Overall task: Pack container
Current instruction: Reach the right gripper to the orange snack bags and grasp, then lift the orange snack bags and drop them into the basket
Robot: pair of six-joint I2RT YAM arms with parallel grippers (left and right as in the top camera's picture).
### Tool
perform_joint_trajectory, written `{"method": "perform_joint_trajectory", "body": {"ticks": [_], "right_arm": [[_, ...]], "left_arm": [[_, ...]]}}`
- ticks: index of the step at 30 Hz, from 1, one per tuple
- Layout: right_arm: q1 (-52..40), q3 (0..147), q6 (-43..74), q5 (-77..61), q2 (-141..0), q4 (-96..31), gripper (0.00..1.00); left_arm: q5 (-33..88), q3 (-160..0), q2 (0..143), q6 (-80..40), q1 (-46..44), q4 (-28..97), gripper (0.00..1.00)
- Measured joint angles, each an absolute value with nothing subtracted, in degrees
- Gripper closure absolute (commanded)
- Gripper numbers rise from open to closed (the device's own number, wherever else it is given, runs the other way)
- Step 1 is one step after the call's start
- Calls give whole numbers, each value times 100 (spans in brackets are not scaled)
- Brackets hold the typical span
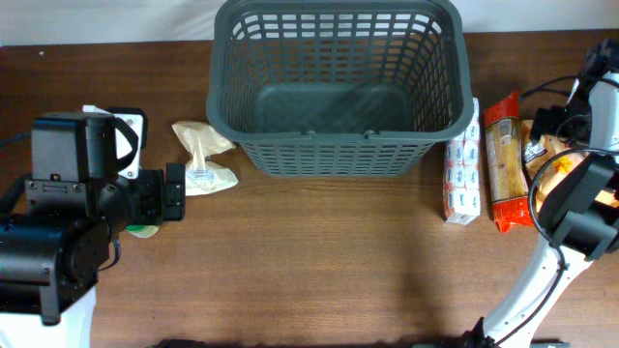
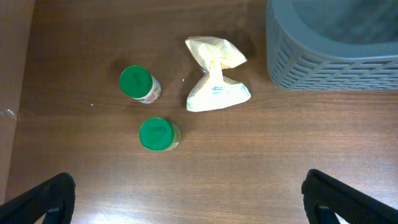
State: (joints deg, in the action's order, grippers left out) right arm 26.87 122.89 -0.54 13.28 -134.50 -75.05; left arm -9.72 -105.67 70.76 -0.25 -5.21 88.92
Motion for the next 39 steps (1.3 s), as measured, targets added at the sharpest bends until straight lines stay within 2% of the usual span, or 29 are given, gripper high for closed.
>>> {"method": "perform_joint_trajectory", "body": {"ticks": [8,9,10,14,15,16,19,33,39], "right_arm": [[2880,12309,-45,1531,-13902,-7360,0],[2873,12348,-21,1588,-13965,-7369,4],[2862,12385,-12,1625,-14007,-7391,12],[2840,12545,23,1865,-14206,-7524,32],[2840,12582,30,1898,-14241,-7553,43],[2840,12610,49,1920,-14269,-7579,60],[2834,12663,108,1927,-14296,-7629,94],[2812,12728,635,1970,-14306,-7824,96],[2897,12556,735,1413,-14014,-8044,96]], "left_arm": [[-972,-10567,7076,-25,-521,8892,1],[-972,-10567,7076,-25,-521,8890,1],[-972,-10567,7076,-25,-521,8892,1],[-972,-10567,7076,-25,-521,8890,1],[-972,-10567,7076,-25,-521,8890,1],[-972,-10567,7076,-25,-521,8892,1],[-972,-10567,7076,-25,-521,8892,1],[-972,-10567,7076,-25,-521,8890,1],[-972,-10567,7076,-25,-521,8888,1]]}}
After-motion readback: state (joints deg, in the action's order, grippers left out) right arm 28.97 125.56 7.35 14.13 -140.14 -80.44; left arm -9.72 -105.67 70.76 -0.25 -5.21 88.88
